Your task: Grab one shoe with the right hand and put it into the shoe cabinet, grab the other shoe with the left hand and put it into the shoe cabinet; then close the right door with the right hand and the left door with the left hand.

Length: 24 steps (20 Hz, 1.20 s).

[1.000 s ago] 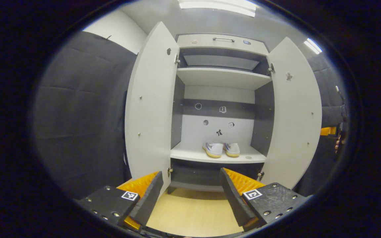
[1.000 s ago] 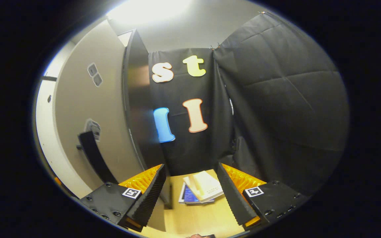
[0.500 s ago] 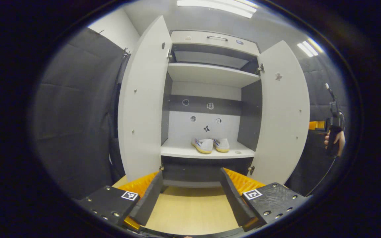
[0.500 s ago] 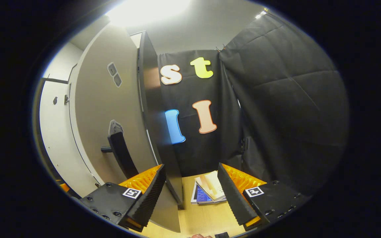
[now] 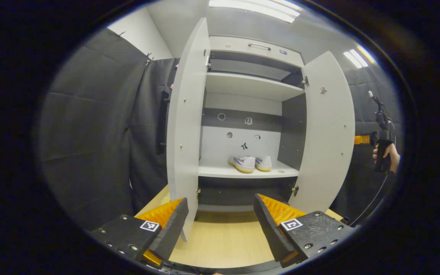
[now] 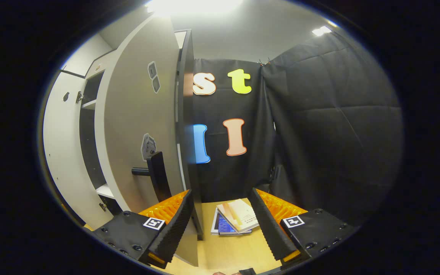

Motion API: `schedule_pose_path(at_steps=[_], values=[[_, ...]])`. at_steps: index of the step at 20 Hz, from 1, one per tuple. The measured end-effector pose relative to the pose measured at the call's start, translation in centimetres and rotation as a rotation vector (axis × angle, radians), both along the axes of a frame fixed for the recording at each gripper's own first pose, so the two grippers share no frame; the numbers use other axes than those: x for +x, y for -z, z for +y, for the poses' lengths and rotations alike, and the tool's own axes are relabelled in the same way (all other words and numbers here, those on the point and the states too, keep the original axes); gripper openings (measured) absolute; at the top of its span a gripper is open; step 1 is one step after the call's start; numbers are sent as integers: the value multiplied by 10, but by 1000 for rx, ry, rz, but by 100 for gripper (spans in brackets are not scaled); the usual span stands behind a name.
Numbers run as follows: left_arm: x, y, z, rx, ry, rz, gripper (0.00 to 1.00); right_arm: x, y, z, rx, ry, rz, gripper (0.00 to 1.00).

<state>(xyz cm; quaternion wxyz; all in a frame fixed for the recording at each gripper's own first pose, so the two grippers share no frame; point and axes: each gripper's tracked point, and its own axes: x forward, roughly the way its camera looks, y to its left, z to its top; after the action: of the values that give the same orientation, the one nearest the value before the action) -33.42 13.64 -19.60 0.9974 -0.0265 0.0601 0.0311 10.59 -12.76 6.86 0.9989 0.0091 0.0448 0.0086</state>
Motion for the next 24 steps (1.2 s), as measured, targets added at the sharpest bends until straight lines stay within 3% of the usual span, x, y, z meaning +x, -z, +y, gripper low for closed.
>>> schedule_pose_path(at_steps=[5, 14, 19, 24], values=[[0, -1, 19, -10, 1, -2, 98, -7, -1, 23, 11, 8, -11, 96], [-5, 1, 51, -3, -16, 1, 99, -3, 3, 92, 33, -69, -22, 96], [-7, 6, 78, -2, -55, 11, 98, 9, 9, 135, 78, -122, -19, 96], [-16, 7, 108, -3, -110, 8, 98, 19, 3, 157, 132, -117, -40, 98]])
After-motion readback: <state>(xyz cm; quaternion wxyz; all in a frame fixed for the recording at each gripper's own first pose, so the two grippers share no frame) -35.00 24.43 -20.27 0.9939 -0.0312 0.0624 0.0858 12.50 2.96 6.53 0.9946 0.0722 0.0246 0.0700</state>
